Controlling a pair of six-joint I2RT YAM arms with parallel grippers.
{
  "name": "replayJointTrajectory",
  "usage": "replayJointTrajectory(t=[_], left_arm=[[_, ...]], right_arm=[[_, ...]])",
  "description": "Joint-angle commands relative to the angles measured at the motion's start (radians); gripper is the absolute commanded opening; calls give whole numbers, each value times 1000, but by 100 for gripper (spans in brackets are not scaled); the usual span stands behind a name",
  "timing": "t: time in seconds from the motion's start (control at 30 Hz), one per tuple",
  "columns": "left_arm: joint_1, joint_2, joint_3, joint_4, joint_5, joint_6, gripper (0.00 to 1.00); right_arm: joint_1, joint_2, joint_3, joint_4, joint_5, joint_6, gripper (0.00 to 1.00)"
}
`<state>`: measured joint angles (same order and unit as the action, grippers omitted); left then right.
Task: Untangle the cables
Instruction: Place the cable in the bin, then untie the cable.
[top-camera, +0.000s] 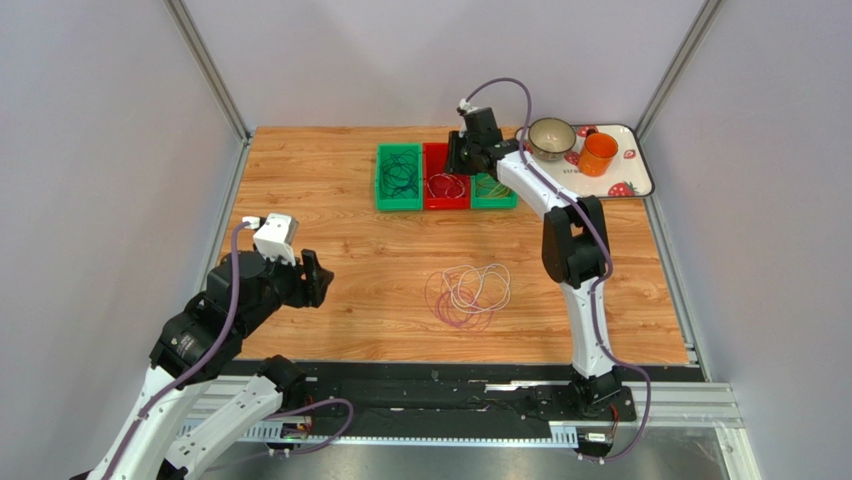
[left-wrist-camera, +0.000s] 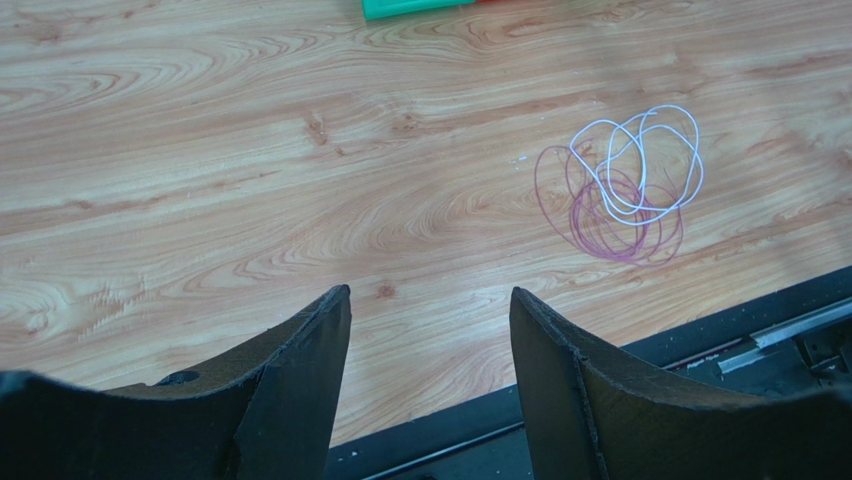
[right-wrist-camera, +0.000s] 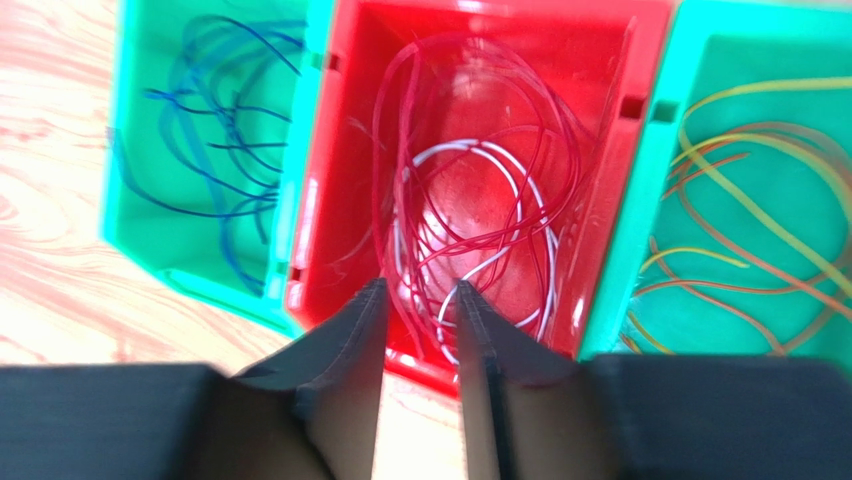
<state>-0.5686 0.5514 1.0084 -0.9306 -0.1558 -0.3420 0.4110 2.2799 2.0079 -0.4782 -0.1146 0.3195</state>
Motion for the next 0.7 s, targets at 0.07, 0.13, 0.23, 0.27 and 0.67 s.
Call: replayJointTrajectory(t=[0.07, 0.13, 0.23, 0.27, 0.67], left_arm=[[4, -2, -1, 26, -7, 12, 68], [6, -2, -1, 26, -7, 12, 68], [4, 1, -1, 26, -7, 12, 67], [4, 2, 1, 26, -7, 12, 67], [4, 35, 15, 10, -4, 6, 68]], right_arm=[[6, -190, 28, -19, 68, -23, 38], [5, -229, -1, -10, 76, -19, 38], [5, -322, -99, 26, 72, 0, 39], [8, -347, -128, 50, 72, 7, 39], [8, -796, -635, 92, 173, 128, 39]])
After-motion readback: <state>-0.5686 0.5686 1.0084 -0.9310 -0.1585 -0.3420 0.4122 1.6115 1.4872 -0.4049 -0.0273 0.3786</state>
